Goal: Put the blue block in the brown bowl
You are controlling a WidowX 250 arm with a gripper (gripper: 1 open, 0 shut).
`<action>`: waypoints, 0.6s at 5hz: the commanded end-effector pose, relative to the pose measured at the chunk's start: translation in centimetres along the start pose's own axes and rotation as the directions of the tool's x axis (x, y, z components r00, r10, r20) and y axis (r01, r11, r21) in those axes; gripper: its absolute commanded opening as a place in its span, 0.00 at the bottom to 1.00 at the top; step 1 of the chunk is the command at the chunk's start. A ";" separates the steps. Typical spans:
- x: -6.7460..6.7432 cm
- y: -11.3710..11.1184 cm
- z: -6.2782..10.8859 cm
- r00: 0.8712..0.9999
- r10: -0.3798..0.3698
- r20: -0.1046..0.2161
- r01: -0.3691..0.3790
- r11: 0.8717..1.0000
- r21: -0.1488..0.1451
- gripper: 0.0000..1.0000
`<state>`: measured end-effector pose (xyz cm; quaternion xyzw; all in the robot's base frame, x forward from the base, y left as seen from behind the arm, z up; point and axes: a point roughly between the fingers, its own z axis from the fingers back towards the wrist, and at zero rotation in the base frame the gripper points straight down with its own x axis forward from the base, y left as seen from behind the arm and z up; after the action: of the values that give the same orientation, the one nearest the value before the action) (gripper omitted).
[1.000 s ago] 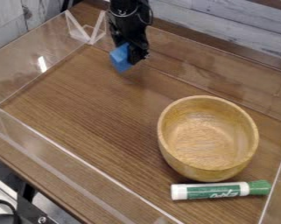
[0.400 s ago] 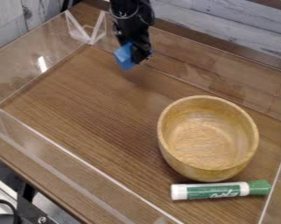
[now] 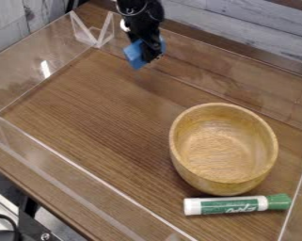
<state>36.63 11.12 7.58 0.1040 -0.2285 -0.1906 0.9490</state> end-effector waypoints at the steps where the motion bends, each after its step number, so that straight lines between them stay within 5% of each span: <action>1: 1.2 2.2 2.5 0.997 0.001 0.077 -0.007 0.997 0.075 0.00; 3: 1.2 3.2 3.2 0.994 -0.004 0.107 -0.008 0.994 0.108 0.00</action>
<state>36.90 12.70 9.03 0.1231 -0.2598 -0.1859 0.9396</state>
